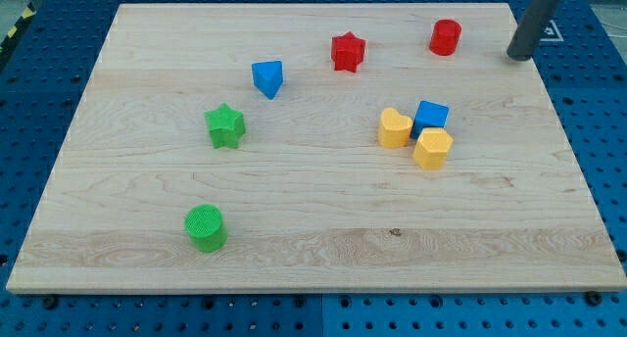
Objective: Slide the red circle horizontally to red star
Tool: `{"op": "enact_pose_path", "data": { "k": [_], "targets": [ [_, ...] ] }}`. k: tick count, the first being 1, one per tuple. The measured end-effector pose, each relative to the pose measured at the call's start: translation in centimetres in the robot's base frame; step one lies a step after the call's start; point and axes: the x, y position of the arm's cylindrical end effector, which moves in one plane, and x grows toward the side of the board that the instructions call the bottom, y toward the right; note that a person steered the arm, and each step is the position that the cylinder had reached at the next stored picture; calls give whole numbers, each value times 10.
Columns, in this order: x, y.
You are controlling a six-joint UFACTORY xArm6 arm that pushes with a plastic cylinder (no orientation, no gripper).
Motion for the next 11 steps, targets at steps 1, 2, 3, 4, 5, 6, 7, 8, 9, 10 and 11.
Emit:
{"op": "enact_pose_path", "data": {
  "k": [1,2,3,4,5,6,7,8,9,10,11],
  "targets": [
    [-29,-17],
    [-39,-62],
    [-39,-67],
    [-39,-76],
    [-39,-79],
    [-30,-86],
    [-23,-100],
    [-42,-111],
    [-47,-119],
    [-14,-120],
    [-1,-128]
  ]
}}
